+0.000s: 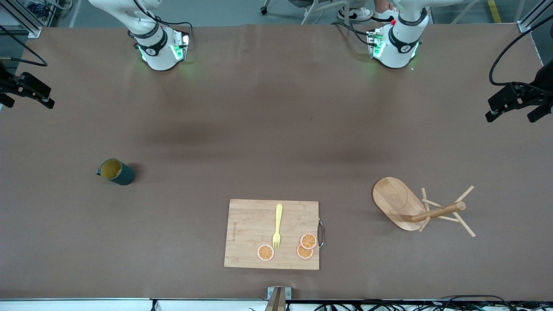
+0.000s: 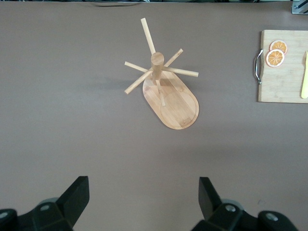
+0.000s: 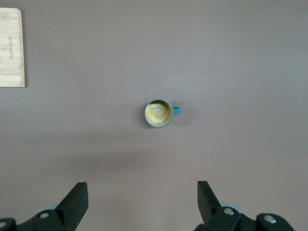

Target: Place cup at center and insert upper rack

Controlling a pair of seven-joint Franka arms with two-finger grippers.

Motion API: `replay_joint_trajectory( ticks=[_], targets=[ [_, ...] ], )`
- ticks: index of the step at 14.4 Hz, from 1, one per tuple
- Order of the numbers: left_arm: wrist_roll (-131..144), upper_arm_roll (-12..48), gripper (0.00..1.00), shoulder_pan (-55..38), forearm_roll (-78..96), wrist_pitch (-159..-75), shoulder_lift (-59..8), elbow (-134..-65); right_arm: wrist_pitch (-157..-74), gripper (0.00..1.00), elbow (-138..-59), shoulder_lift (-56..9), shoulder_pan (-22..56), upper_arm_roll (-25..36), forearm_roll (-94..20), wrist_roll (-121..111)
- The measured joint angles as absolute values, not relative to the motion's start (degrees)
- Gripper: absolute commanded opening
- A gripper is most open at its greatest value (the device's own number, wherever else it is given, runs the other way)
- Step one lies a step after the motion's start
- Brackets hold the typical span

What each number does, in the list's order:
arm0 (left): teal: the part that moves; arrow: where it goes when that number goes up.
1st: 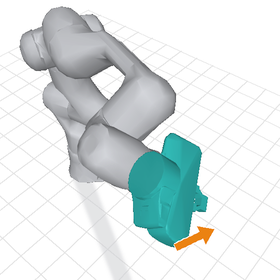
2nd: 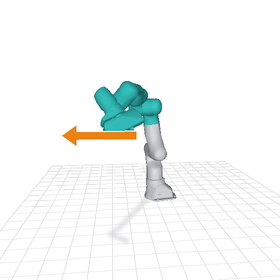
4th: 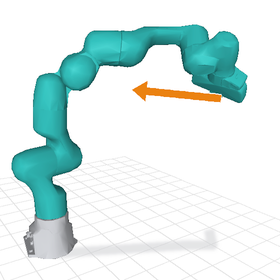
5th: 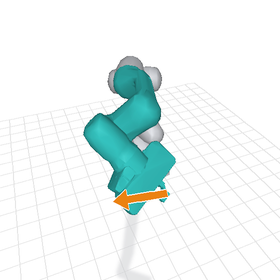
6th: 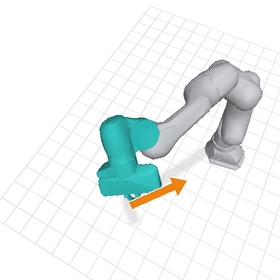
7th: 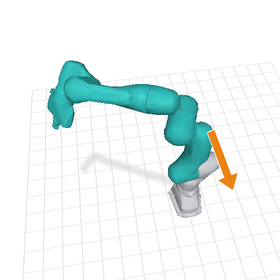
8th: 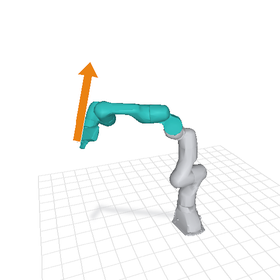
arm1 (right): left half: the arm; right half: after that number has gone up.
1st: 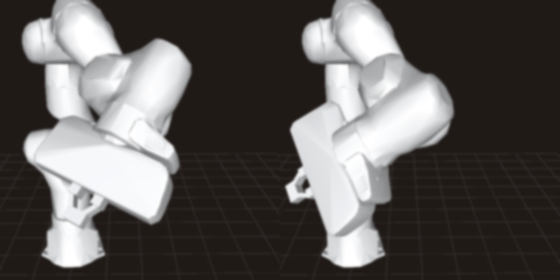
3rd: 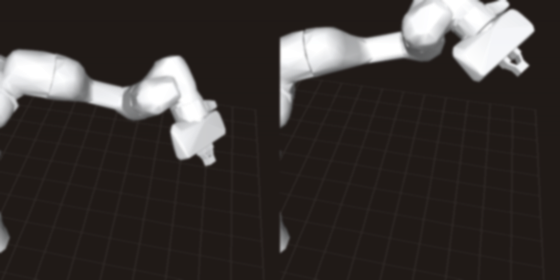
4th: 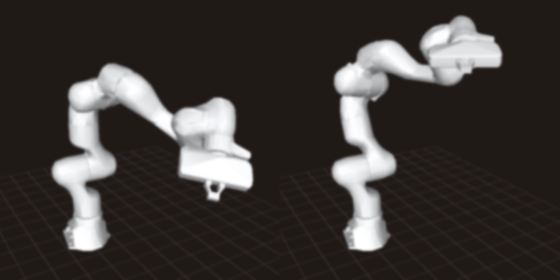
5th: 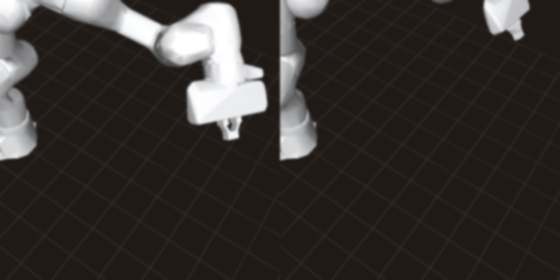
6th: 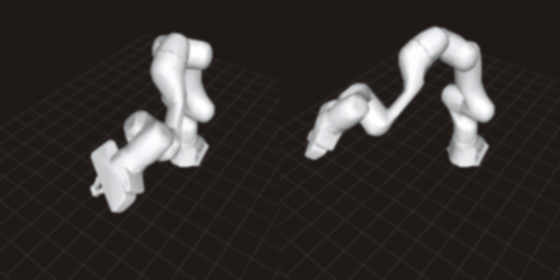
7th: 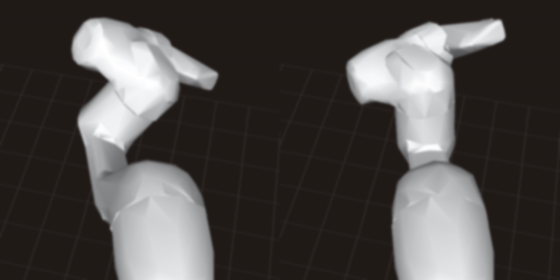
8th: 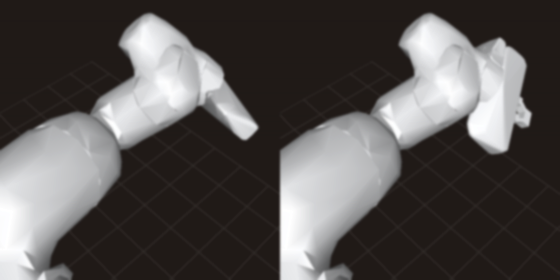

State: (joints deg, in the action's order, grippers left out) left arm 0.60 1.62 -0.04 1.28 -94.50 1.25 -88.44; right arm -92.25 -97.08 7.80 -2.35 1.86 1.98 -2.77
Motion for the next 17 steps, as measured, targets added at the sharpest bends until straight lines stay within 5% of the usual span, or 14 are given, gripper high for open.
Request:
replay_joint_trajectory(
  ticks=[5,17],
  targets=[
    [0.6,1.6,1.00,0.0,1.3,-94.5,1.2,-88.4,-92.2,1.00,-97.1,5.8,-2.2,1.7,1.9,-2.8],
    [0.6,1.6,1.00,0.0,1.3,-94.5,1.2,-88.4,-94.9,1.00,-94.3,-11.7,-1.9,1.6,1.9,-2.9]
  ],
)
